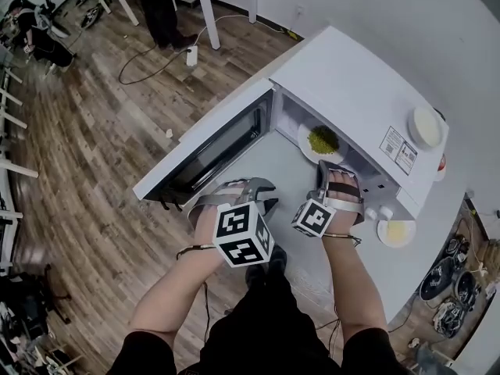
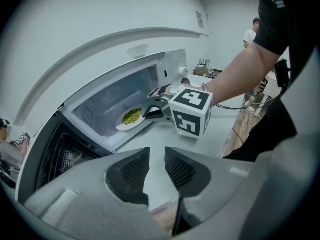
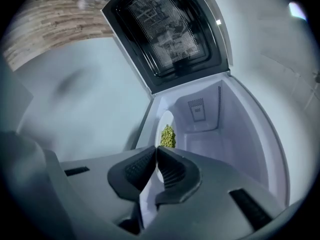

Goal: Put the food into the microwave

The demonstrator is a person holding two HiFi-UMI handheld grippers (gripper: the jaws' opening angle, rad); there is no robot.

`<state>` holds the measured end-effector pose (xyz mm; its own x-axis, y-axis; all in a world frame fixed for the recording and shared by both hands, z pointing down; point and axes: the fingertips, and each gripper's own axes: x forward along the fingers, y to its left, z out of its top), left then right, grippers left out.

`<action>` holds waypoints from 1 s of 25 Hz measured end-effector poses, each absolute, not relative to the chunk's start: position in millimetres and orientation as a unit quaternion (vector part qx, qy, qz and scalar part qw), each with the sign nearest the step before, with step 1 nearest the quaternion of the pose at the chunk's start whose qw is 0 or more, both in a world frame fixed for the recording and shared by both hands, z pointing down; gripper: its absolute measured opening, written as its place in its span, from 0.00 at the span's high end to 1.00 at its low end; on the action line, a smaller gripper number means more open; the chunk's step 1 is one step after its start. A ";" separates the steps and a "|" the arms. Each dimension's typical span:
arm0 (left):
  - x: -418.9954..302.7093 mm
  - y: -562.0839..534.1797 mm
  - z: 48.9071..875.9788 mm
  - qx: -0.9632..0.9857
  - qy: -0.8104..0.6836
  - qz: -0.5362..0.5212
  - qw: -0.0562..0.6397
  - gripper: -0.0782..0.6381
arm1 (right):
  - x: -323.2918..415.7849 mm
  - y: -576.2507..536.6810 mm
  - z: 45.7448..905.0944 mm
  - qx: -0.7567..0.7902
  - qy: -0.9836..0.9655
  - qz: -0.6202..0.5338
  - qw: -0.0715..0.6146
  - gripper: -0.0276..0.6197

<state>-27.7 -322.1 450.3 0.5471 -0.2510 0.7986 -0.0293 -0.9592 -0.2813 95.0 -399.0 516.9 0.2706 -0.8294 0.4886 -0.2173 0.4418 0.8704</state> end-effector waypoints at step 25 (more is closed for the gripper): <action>-55.0 -324.5 459.2 -0.857 0.101 -0.496 0.091 0.75 | 57.7 -414.9 524.8 0.451 -0.678 -0.164 0.557 0.89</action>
<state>-55.0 -324.5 459.2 0.4871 -0.2632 0.8328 -0.0816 -0.9631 -0.2567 57.7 -414.9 524.8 0.0271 -0.7936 0.6078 -0.4281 0.5402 0.7245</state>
